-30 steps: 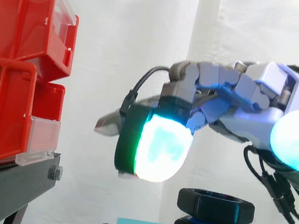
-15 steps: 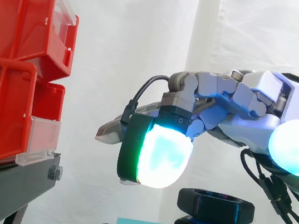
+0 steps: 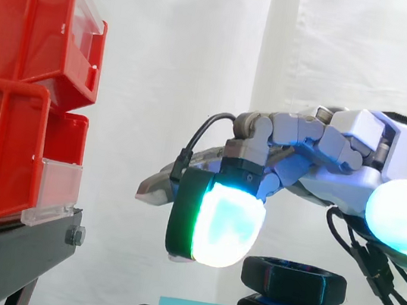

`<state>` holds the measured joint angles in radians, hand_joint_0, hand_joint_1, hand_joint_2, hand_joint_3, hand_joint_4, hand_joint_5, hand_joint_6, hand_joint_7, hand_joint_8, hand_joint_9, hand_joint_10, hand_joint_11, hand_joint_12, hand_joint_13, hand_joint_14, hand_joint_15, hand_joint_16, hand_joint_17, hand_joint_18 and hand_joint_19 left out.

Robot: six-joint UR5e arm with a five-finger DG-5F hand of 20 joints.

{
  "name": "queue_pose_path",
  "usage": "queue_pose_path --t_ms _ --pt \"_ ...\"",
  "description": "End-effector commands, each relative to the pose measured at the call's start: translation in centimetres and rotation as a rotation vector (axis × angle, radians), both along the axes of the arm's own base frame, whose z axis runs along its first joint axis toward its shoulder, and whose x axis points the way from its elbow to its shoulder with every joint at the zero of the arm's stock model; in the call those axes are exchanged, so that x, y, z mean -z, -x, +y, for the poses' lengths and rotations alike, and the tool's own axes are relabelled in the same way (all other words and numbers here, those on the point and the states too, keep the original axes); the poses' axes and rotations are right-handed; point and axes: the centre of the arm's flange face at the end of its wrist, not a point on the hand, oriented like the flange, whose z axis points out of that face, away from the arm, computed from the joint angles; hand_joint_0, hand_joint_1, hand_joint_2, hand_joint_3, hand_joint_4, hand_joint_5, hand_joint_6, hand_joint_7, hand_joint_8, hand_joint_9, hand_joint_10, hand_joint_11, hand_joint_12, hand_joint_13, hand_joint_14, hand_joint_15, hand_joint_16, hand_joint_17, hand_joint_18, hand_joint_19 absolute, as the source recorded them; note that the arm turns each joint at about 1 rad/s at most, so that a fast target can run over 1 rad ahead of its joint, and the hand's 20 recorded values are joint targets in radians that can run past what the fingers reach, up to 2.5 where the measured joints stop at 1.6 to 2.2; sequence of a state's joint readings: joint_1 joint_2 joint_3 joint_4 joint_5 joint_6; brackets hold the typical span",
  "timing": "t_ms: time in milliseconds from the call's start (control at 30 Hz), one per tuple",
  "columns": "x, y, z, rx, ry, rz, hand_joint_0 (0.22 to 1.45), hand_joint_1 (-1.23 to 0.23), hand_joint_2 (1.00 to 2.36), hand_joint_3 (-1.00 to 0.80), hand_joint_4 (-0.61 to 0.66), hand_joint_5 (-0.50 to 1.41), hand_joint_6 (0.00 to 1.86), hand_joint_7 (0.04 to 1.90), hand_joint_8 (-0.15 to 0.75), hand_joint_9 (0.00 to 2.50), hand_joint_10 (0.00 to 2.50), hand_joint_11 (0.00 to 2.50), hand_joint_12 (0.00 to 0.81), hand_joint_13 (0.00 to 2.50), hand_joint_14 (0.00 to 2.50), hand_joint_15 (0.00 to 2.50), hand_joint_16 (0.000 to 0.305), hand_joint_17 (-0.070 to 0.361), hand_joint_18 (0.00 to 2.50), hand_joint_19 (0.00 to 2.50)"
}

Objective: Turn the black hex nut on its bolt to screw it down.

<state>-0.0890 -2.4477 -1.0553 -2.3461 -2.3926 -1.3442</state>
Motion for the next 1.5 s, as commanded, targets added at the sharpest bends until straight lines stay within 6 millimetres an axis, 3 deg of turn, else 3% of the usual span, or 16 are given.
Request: queue_pose_path --t_ms 0,633,1033,1467 --pt "0.1 0.0 -0.2 0.003 0.001 -0.002 0.5 -0.11 1.0 -0.5 0.25 -0.06 0.5 1.3 0.308 0.96 0.01 0.23 0.361 0.65 0.01 0.15 0.052 0.116 0.58 0.27" --pt "0.1 0.5 -2.3 0.006 0.023 -0.02 0.5 -0.15 1.0 -0.5 0.25 -0.05 0.5 1.36 0.299 0.97 0.01 0.23 0.36 0.65 0.01 0.15 0.051 0.115 0.58 0.27" --pt "0.3 1.3 -4.6 0.015 0.04 -0.022 0.51 -0.15 1.0 -0.5 0.25 -0.04 0.51 1.36 0.308 0.98 0.01 0.22 0.358 0.65 0.01 0.15 0.051 0.115 0.58 0.26" --pt "0.8 2.9 -9.0 0.027 0.064 -0.033 0.51 -0.15 1.0 -0.5 0.25 -0.04 0.51 1.36 0.31 1.0 0.01 0.23 0.362 0.66 0.0 0.14 0.051 0.115 0.59 0.27"
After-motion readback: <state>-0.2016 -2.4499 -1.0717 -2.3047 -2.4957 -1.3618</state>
